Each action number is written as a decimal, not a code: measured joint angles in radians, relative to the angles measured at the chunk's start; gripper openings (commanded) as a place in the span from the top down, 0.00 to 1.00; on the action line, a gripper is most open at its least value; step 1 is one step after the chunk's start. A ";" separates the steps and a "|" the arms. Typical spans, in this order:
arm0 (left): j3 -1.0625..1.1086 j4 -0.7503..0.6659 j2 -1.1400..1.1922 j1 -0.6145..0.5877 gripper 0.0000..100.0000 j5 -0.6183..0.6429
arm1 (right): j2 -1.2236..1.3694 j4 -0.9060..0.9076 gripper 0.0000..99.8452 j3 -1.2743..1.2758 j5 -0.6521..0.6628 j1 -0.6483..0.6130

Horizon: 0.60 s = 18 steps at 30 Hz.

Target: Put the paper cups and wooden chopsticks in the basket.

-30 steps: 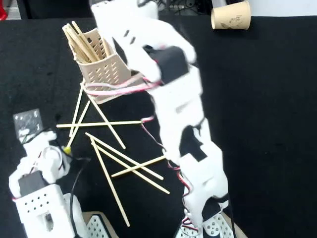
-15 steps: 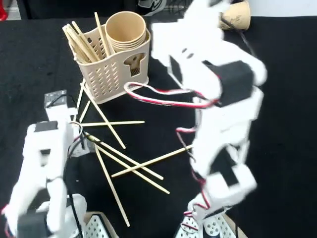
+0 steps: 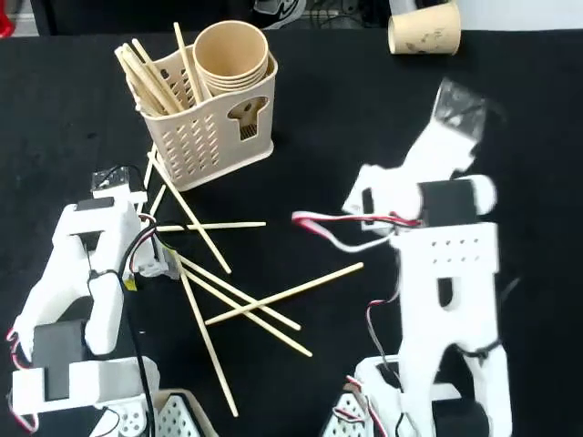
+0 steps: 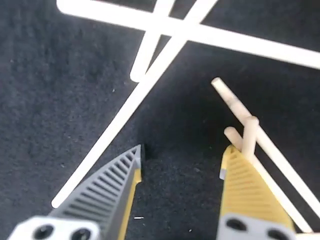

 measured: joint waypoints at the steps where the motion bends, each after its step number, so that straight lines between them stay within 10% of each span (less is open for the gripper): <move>1: -0.002 0.000 0.000 0.000 0.74 0.012 | -0.002 -0.041 0.83 0.063 -0.026 0.000; 18: -0.118 0.100 0.103 -0.002 0.75 -0.141 | 0.161 -0.477 0.83 0.489 -0.259 0.003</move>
